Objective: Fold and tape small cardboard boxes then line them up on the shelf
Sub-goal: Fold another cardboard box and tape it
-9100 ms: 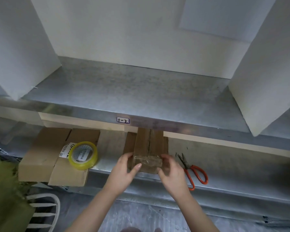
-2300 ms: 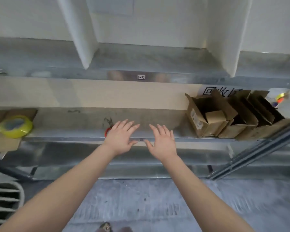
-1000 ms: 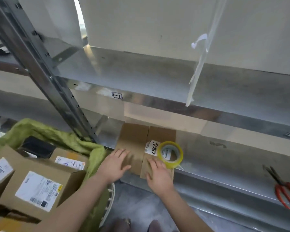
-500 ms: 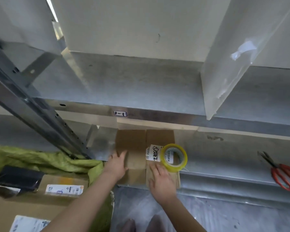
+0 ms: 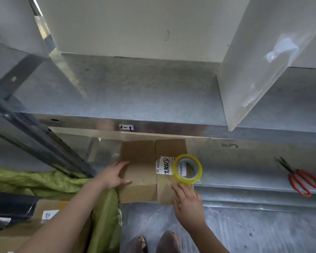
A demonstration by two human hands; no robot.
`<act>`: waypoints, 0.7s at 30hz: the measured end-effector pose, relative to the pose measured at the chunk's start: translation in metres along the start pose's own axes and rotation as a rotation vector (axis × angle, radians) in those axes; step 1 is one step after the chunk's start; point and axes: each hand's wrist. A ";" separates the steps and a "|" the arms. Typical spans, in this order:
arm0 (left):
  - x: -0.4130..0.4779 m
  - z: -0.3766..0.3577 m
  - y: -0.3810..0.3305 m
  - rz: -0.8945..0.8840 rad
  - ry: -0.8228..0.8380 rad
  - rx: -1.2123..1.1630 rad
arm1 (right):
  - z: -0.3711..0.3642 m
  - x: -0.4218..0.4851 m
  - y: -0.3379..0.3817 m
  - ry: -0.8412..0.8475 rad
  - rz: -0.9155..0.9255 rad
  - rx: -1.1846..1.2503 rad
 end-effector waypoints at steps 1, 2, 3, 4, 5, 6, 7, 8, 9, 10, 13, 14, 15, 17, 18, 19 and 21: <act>-0.001 0.003 0.007 -0.015 0.016 0.009 | 0.001 -0.002 -0.003 -0.019 -0.015 -0.005; -0.001 0.005 0.012 -0.031 0.030 0.016 | 0.003 -0.004 -0.006 -0.034 -0.035 -0.006; -0.001 0.007 0.016 -0.048 0.039 0.022 | 0.004 -0.006 -0.008 -0.042 -0.064 -0.006; 0.001 0.008 0.019 -0.065 0.045 0.028 | 0.004 -0.009 -0.012 -0.048 -0.102 -0.005; 0.003 0.009 0.020 -0.083 0.049 0.035 | 0.004 -0.010 -0.015 -0.053 -0.144 0.003; 0.006 0.010 0.021 -0.096 0.053 0.040 | 0.004 -0.011 -0.017 -0.057 -0.184 0.014; 0.009 0.011 0.023 -0.101 0.052 0.042 | 0.003 -0.011 -0.019 -0.053 -0.220 0.031; 0.012 0.011 0.024 -0.098 0.047 0.043 | 0.001 -0.012 -0.021 -0.046 -0.251 0.050; 0.014 0.011 0.025 -0.091 0.042 0.046 | 0.000 -0.011 -0.021 -0.035 -0.277 0.072; 0.017 0.010 0.027 -0.086 0.036 0.050 | -0.002 -0.010 -0.019 -0.025 -0.305 0.099; 0.022 0.005 0.031 -0.097 -0.014 -0.013 | -0.006 -0.006 -0.013 -0.001 -0.377 0.230; 0.023 0.004 0.031 -0.101 -0.029 -0.049 | -0.007 -0.005 -0.010 -0.002 -0.388 0.267; 0.024 0.002 0.031 -0.106 -0.035 -0.084 | -0.008 -0.004 -0.009 -0.005 -0.403 0.293; 0.025 0.001 0.031 -0.119 -0.029 -0.176 | -0.009 -0.004 -0.007 -0.010 -0.442 0.329; 0.025 0.002 0.031 -0.132 -0.031 -0.241 | -0.010 -0.004 -0.006 -0.014 -0.461 0.347; 0.024 0.002 0.030 -0.145 -0.037 -0.308 | -0.011 -0.004 -0.005 -0.018 -0.480 0.368; 0.022 0.005 0.026 -0.175 -0.057 -0.408 | -0.011 -0.003 -0.001 -0.037 -0.527 0.417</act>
Point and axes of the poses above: each hand's wrist, its own x-axis towards the middle knuckle, its own z-axis out of the back of the hand, y = z × x, and after that the axes turned 1 degree about y, right-handed
